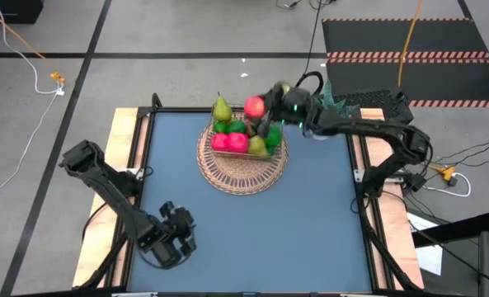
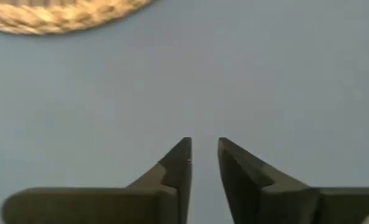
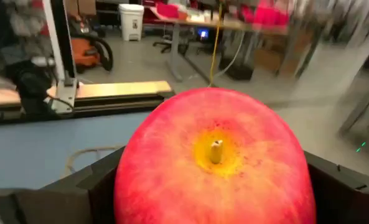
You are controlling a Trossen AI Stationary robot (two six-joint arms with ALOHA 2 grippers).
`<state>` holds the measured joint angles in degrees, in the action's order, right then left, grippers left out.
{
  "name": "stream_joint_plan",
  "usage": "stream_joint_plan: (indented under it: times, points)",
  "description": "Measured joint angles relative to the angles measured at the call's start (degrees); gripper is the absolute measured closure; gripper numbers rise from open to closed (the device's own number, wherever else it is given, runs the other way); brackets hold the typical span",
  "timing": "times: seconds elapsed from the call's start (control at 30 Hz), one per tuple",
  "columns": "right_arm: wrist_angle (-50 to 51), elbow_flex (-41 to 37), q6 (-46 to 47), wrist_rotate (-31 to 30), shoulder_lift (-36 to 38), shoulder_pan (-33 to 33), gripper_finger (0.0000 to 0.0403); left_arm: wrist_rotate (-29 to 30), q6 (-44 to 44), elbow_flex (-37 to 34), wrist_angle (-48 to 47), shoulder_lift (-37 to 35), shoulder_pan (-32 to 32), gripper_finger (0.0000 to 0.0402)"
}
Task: Build produce basket
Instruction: Put the red apple into the gold wire basket, then return to Home Position
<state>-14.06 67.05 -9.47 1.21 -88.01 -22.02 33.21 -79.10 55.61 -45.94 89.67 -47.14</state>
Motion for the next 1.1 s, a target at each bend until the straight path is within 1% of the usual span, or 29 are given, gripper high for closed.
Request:
stream_joint_plan:
  times: [0.07, 0.13, 0.23, 0.33, 0.47, 0.67, 0.77, 0.87, 0.97, 1.1]
  points:
    - [0.7, -0.07, 3.93, 6.77, -0.74, -5.06, 0.0077, 0.0, 2.02, 0.0, -1.84, 0.0, 2.5, 0.0302]
    - [-0.11, -0.03, 3.73, 11.67, -2.35, -7.58, 0.0079, -0.13, 4.6, 0.0, -2.35, -0.02, 4.96, 0.0283]
    - [0.3, -0.05, 2.54, 15.43, -4.96, -9.11, 0.0078, -0.22, 8.67, 0.0, -1.75, -0.04, 8.35, 0.0259]
    - [-1.52, -0.05, 1.24, 15.64, -7.79, -8.72, 0.0078, -1.12, 12.77, 0.0, -1.47, -0.04, 10.98, 0.0242]
    - [-4.28, -0.05, 0.87, 16.02, -11.51, -7.97, 0.0077, -1.29, 17.03, 0.0, -0.37, -0.04, 13.76, 0.0228]
    - [-6.3, 0.02, 1.37, 15.94, -14.76, -7.9, 0.0074, -2.16, 17.1, 0.0, -0.25, -0.04, 15.98, 0.0229]
    - [-6.19, 0.02, 2.33, 15.19, -15.12, -7.94, 0.006, -2.21, 17.3, 0.0, -0.31, -0.04, 16.24, 0.0225]
    - [-7.3, 0.02, 5.05, 12.49, -14.71, -7.87, 0.0042, -2.06, 17.36, 0.0, -0.45, -0.07, 16.85, 0.0217]
    - [-7.99, 0.02, 8.26, 11.65, -14.16, -7.88, 0.0027, -0.31, 17.21, 0.02, -0.57, -0.07, 17.56, 0.0209]
    - [-7.44, 0.02, 7.74, 12.03, -12.28, -7.66, 0.0014, 3.99, 16.61, 0.04, -0.65, -0.07, 18.21, 0.0204]
